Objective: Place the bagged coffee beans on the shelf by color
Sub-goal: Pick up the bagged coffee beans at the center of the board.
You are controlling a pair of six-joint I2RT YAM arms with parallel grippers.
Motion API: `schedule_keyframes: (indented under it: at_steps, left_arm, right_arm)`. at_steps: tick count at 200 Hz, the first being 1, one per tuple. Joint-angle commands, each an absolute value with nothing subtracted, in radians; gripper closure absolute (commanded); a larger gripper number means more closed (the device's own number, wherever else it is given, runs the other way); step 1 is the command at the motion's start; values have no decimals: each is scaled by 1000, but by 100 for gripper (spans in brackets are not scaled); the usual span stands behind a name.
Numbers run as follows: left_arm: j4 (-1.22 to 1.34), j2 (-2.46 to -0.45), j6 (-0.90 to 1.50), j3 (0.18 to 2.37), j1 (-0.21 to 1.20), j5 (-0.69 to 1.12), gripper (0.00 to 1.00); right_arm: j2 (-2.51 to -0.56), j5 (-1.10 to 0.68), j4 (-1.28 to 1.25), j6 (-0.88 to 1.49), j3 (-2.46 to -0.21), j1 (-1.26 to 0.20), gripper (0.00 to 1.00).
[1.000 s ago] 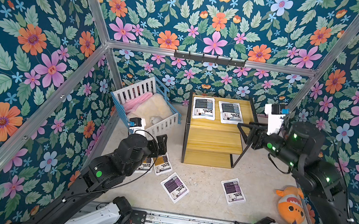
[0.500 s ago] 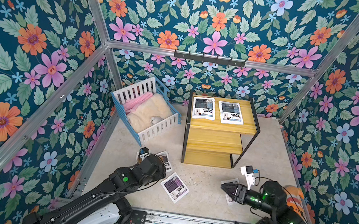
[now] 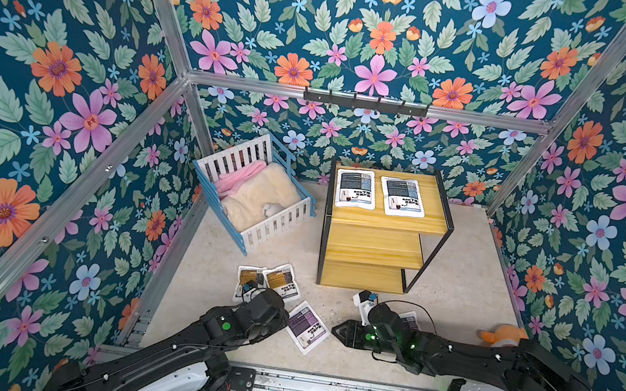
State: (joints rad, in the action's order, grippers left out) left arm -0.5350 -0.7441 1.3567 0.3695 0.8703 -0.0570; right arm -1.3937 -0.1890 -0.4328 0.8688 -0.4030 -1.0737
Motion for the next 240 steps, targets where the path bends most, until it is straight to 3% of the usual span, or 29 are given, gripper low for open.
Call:
schedule_keyframes:
  at_steps: [1,22,54,150,240]
  left_arm:
    - [-477,-758,1396,357,879,-73,41]
    - [-456,-772,1397,344,881,-67,43]
    - [-426,-792,1390,324,881,-68,56]
    - [-346,-834,1382,245,881,-63,72]
    - [-370,-913,1346,233,881,-84,81]
  right_arm:
    - [-1474,-134,-568,815,-448,-1074,61]
    - [-1555,-115,-535,772,-508,-1069,63]
    - [-1636,-122,-551,757,-541,-1050,66]
    - [-1794,-301,-586,746,-604,-1035,68]
    - [-1802,-458,-919,933,-461,-960,67]
